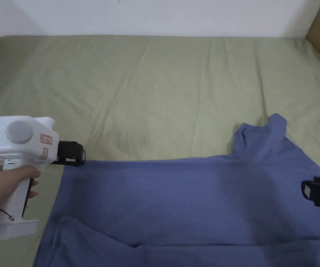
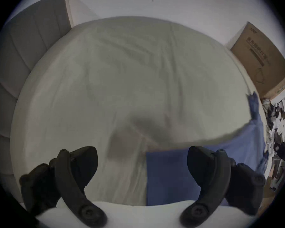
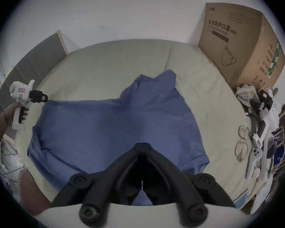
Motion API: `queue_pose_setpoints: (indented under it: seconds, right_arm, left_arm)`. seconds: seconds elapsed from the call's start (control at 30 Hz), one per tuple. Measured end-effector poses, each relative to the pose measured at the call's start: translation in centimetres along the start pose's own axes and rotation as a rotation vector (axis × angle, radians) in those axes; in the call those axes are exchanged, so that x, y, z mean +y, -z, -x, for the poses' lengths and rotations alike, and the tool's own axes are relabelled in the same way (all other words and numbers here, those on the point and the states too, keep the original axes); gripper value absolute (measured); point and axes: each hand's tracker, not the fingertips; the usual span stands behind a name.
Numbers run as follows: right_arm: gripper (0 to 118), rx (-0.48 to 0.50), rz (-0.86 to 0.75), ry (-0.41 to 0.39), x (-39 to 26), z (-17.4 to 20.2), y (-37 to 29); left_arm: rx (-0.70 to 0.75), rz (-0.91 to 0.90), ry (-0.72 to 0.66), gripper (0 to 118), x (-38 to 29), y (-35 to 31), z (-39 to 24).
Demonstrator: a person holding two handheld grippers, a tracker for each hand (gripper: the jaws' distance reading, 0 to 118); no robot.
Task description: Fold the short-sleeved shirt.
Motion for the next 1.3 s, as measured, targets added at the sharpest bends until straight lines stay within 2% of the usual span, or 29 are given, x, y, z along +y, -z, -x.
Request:
queue_pose_setpoints:
  seconds: [0.07,0.1,0.17,0.23,0.27,0.3,0.37,0.47,0.5,0.57,0.6,0.83,0.97,1.03,1.07,1.1,1.13,1.17,1.23,1.3]
  right_arm:
    - [1,-0.013,0.02,0.008,-0.3,-0.8,0.7]
    - [1,-0.017,0.03,0.013,-0.4,-1.2,1.0]
    - [1,-0.024,0.041,0.028,-0.2,-1.9,1.3]
    - [1,-0.021,0.04,0.056,0.0,-2.8,1.7]
    - [1,-0.02,0.039,0.071,0.3,-3.2,1.9]
    - [1,-0.016,0.037,0.083,0.7,-3.6,2.3]
    - [1,0.003,0.025,0.113,1.7,-4.6,3.2]
    - [4,0.006,0.044,0.159,5.0,-6.3,5.7]
    - [30,-0.01,0.043,0.187,6.2,-7.0,6.6]
    - [93,-0.025,0.048,0.196,8.9,-8.2,8.7]
    - [107,-0.047,0.065,0.202,10.0,-8.6,10.0]
    - [107,-0.125,0.137,0.198,14.7,-9.5,16.7]
    - [106,-0.107,0.243,0.19,14.7,-9.0,19.3]
    - [78,-0.057,0.269,0.171,14.2,-8.5,19.7]
    - [76,-0.128,0.242,0.123,14.1,-8.1,19.1]
    - [61,-0.098,0.217,0.112,14.1,-7.9,18.5]
    - [34,-0.081,0.216,0.109,14.0,-7.9,17.9]
    - [1,-0.075,0.209,0.095,13.9,-7.9,17.4]
    - [1,-0.077,0.152,0.098,13.5,-7.6,15.4]
    - [1,-0.035,0.093,0.12,13.2,-8.1,12.9]
  left_arm:
    - [0.006,0.035,0.004,112,-0.1,1.5,-0.3]
    - [0.026,0.06,0.032,112,-0.6,3.0,-0.3]
    - [0.067,0.032,0.125,109,-0.7,1.8,-1.4]
    - [0.033,0.007,0.124,80,-1.0,0.5,-1.6]
    - [0.024,-0.012,0.14,53,-1.0,-0.6,-1.9]
    - [-0.01,-0.031,0.16,2,-1.1,-1.5,-2.1]
    - [-0.111,-0.037,0.141,2,-1.6,-2.7,-2.5]
    - [-0.101,-0.088,0.178,2,-1.7,-5.0,-2.7]
    - [-0.087,-0.117,0.191,2,-1.8,-5.7,-3.4]
    - [-0.076,-0.136,0.188,2,-1.7,-6.7,-3.1]
    - [-0.082,-0.142,0.176,2,-1.7,-7.0,-2.8]
    - [-0.111,-0.137,0.119,2,-2.8,-7.7,-2.8]
    - [-0.112,-0.123,0.114,2,-3.1,-6.8,-2.5]
    - [-0.104,-0.104,0.118,2,-3.0,-5.8,-1.5]
    - [-0.103,-0.095,0.117,2,-3.0,-5.5,-1.3]
    - [-0.102,-0.089,0.115,2,-3.0,-5.3,-1.3]
    - [-0.101,-0.089,0.116,2,-3.0,-5.2,-1.3]
    - [-0.1,-0.088,0.117,2,-3.3,-5.5,-1.5]
    - [-0.106,-0.097,0.107,2,-3.2,-5.8,-1.4]
    - [-0.119,-0.109,0.088,2,-3.4,-6.9,-1.6]
